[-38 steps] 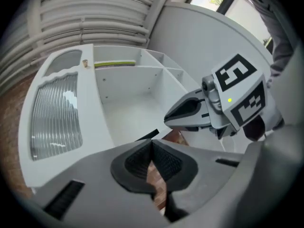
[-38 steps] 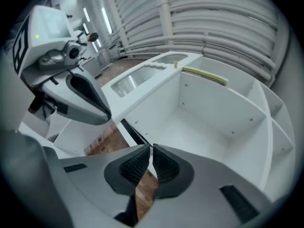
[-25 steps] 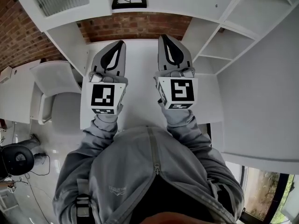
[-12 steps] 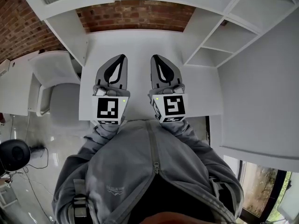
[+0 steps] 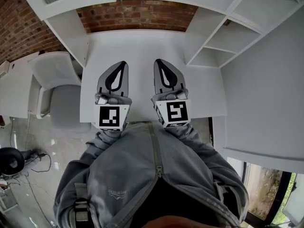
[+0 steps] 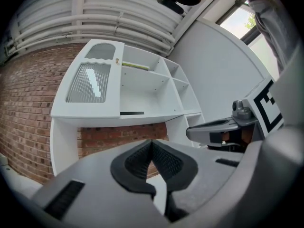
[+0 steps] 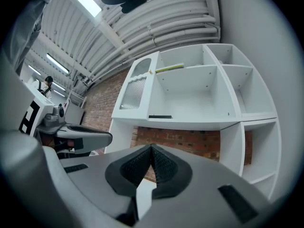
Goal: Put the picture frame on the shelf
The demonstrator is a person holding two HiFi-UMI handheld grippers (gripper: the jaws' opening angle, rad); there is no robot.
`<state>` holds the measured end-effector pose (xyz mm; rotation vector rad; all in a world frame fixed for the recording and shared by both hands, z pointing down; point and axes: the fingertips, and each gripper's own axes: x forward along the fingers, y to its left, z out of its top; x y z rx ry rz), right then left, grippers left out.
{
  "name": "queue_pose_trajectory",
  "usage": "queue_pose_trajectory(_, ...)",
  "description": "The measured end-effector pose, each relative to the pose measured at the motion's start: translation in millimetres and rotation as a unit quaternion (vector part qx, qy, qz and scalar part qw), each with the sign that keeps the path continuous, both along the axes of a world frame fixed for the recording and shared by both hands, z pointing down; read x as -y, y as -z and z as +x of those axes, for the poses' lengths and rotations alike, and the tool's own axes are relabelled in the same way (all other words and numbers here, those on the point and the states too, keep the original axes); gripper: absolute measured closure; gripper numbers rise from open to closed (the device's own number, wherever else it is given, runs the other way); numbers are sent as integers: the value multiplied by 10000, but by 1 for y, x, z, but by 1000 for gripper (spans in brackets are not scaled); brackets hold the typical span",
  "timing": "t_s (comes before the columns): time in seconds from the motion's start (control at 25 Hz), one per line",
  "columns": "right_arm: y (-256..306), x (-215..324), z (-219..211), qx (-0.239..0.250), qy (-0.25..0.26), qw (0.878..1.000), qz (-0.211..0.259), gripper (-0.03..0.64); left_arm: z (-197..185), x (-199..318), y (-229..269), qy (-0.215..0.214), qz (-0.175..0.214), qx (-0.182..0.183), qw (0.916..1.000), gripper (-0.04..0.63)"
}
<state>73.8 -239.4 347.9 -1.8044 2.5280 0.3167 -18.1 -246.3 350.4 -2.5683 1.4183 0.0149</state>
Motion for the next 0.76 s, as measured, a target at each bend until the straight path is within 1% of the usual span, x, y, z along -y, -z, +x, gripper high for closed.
queue_pose_trajectory(0.2,0,-2,-4,22,84,10000,1,591,2,0,5,-29,125,-316,9994,588)
queue_pose_trajectory(0.44,2,0,-4,18,147,9999,12,591,4,-2,5,-76,76,-229,9997,589)
queue_pose_trajectory(0.6,1,2,-6,11,204,9998,11,591,4,-2,7,-75,130,-396,9991,589)
queue_pose_trajectory(0.76,1,4,-10,-4,272,9996,6,591,2,1,8,-78,105,-446,9989,589)
